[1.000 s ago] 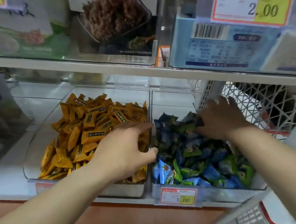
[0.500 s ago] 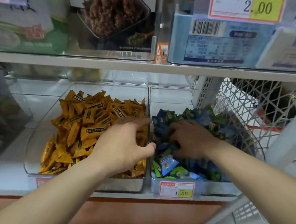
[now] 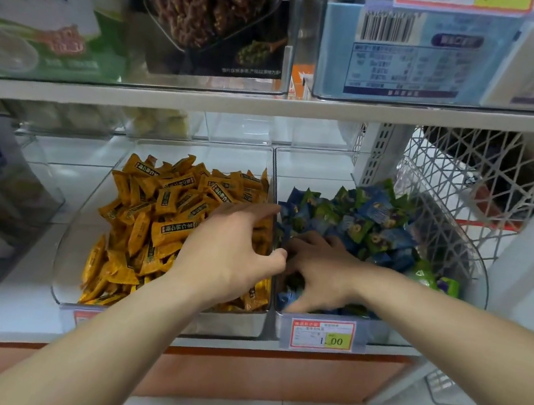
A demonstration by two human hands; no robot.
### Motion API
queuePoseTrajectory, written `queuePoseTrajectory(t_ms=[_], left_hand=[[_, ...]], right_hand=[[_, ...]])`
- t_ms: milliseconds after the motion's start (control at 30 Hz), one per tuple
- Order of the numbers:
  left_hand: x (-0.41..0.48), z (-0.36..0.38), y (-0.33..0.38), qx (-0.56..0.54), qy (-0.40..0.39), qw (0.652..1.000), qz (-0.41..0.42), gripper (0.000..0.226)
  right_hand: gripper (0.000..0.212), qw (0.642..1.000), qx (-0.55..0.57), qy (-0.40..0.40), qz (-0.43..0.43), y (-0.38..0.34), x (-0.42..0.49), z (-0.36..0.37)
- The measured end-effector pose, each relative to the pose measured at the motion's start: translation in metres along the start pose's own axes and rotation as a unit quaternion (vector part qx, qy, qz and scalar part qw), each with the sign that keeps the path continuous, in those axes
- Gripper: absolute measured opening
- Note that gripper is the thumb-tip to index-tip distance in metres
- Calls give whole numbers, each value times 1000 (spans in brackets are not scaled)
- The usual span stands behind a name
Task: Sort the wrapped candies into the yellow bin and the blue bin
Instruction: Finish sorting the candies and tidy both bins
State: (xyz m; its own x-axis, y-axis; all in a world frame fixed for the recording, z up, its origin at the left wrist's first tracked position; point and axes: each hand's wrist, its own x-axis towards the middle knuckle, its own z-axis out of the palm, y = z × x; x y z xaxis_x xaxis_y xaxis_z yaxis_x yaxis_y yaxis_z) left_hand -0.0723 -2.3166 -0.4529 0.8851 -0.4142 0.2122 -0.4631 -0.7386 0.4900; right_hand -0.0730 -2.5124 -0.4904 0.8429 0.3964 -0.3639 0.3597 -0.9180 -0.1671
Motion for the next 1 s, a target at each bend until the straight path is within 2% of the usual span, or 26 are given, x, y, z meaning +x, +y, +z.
queuePoseTrajectory(t_ms=[167, 267, 333, 400, 467, 533, 600, 667, 800, 933, 1000], left_hand=[[2, 1, -1, 5, 1, 1000, 0, 71], [2, 3, -1, 4, 4, 1000, 0, 69], [3, 3, -1, 4, 6, 1000, 3, 68], [3, 3, -3, 2, 5, 1000, 5, 68], [3, 3, -4, -3, 3, 1000, 8, 69], [4, 2, -3, -12, -1, 1000, 10, 69], [5, 1, -3, -17, -2, 1000, 11, 68], [5, 1, -2, -13, -3, 1000, 11, 69], [2, -1, -1, -7, -5, 1000, 20, 68], [-1, -7, -6, -5, 0, 999, 46, 62], [-2, -15, -12, 9, 41, 997, 65, 53]], right_hand=[[66, 985, -156, 59, 41, 10, 20, -4], [60, 960, -225, 153, 60, 27, 21, -19], [56, 966, -160, 194, 67, 37, 13, -27], [61, 974, -46, 218, 35, 44, 2, -29], [81, 987, 1, 162, 10, 45, -9, -25], [102, 998, -41, 45, 11, 41, -14, -14], [110, 994, -110, 5, 11, 41, -9, 0], [104, 985, -163, 51, 5, 40, 0, 4], [76, 955, -235, 175, 38, 34, 5, -13], [57, 961, -62, 262, 58, 25, -16, -28], [56, 954, -4, 289, 86, 20, -33, -30]])
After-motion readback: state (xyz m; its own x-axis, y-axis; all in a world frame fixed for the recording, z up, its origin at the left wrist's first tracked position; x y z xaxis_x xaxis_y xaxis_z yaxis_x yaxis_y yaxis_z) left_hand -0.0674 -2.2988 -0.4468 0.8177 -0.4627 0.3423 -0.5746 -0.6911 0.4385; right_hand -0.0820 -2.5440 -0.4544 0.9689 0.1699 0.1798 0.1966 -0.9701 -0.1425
